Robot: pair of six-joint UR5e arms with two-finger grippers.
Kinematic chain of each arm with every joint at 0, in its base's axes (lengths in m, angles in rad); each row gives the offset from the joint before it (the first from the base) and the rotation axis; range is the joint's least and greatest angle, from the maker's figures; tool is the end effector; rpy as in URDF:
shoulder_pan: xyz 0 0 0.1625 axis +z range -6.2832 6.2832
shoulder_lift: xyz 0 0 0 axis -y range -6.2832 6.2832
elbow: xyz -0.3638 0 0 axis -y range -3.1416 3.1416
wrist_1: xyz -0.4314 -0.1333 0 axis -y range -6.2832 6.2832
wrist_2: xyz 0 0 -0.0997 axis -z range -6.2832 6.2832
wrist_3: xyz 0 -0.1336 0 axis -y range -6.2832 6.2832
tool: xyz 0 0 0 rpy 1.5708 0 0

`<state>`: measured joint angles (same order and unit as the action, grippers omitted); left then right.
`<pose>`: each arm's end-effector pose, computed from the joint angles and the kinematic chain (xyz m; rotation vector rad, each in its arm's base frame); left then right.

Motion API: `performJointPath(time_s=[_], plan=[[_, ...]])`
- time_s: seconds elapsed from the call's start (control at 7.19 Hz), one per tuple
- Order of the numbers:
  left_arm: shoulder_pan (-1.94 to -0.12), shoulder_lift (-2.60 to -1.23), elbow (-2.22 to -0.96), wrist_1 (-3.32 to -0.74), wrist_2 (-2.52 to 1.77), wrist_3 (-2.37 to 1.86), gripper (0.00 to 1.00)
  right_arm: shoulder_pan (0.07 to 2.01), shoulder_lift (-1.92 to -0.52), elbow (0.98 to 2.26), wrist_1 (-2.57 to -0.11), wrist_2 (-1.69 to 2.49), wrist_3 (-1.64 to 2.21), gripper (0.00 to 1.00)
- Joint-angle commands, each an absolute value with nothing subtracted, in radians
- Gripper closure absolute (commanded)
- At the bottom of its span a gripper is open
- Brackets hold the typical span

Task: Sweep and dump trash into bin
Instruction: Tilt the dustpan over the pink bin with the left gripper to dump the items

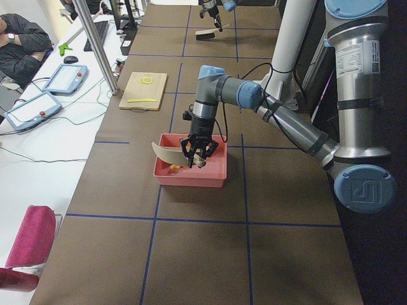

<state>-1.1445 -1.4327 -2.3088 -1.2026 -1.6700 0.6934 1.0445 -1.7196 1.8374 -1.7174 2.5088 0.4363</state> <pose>0.0700 -0.4444 0.3858 0.2560 0.0708 1.1250 -0.2149 -0.4208 0.5534 -0.4579 -0.8192 -0.0698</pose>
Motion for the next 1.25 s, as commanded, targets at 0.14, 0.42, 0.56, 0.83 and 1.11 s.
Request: performJointPath(time_s=[0.14, 0.42, 0.56, 0.83, 1.11], plan=[[-1.144, -1.434, -2.304, -1.203, -1.671, 0.693, 0.89, 1.022, -1.72, 1.838, -1.721, 2.51, 0.436, 0.87], [-1.144, -1.442, -2.303, -1.203, -1.671, 0.693, 0.89, 1.017, -1.72, 1.836, -1.724, 2.51, 0.436, 0.34], [-1.143, -1.445, -2.299, -1.203, -1.671, 0.693, 0.89, 1.017, -1.72, 1.836, -1.721, 2.508, 0.436, 0.1], [-1.143, -1.448, -2.299, -1.201, -1.671, 0.693, 0.88, 1.017, -1.717, 1.841, -1.717, 2.499, 0.445, 0.0], [-1.144, -1.468, -2.304, -1.201, -1.678, 0.695, 0.88, 1.019, -1.692, 1.891, -1.715, 2.427, 0.446, 0.0]])
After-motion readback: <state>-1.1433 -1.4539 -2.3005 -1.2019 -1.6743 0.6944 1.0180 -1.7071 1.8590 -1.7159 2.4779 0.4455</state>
